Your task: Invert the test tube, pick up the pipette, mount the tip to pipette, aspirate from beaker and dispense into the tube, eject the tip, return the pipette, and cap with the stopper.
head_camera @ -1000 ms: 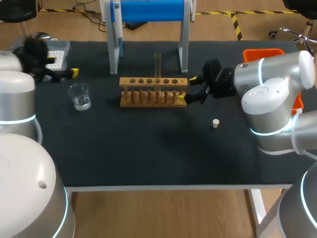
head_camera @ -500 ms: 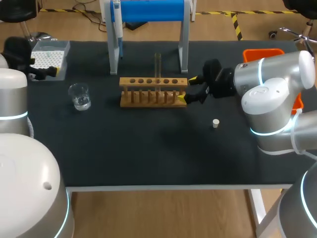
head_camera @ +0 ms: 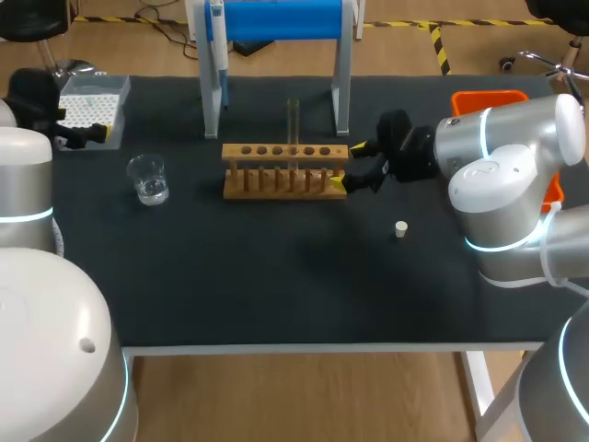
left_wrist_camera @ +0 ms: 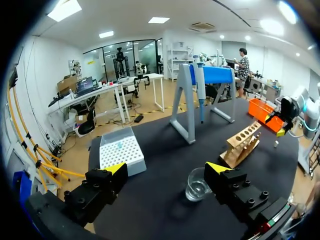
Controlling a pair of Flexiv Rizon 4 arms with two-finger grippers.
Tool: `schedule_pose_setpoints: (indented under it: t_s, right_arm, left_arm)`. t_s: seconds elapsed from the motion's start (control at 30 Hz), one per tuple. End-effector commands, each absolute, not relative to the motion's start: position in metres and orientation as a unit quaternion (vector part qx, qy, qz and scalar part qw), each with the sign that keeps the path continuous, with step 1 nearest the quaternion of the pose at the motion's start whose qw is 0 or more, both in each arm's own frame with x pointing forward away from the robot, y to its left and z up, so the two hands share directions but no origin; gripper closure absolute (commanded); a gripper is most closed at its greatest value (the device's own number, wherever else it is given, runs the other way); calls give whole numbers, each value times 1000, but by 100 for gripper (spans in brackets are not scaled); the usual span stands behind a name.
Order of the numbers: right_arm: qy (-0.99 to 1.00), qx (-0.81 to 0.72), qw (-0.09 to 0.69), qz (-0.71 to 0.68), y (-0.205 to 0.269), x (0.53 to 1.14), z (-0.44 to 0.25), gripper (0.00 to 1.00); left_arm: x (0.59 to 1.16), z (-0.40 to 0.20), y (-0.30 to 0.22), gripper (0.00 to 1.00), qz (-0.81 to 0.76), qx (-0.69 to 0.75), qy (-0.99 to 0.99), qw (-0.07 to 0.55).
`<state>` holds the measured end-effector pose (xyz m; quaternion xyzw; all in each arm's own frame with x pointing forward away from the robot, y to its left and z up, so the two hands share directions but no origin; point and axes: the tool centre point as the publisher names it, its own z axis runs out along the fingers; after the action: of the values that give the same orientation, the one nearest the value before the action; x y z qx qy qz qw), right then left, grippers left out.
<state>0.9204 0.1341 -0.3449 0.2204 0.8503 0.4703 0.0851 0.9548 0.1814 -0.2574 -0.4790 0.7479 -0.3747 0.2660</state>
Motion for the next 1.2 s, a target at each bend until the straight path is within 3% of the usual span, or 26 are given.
schedule_pose_setpoints:
  t_s: [0.03,0.5,1.2]
  right_arm:
    - [850,220,85,471,133,920,-345,0]
    - [850,220,85,471,133,920,-345,0]
    - [850,220,85,471,133,920,-345,0]
  left_arm:
    - [979,-264,194,0,-369,-494,737,279]
    - [1067,-290,230,0,-319,-577,683,314]
    - [1115,-330,230,0,-302,-614,663,303]
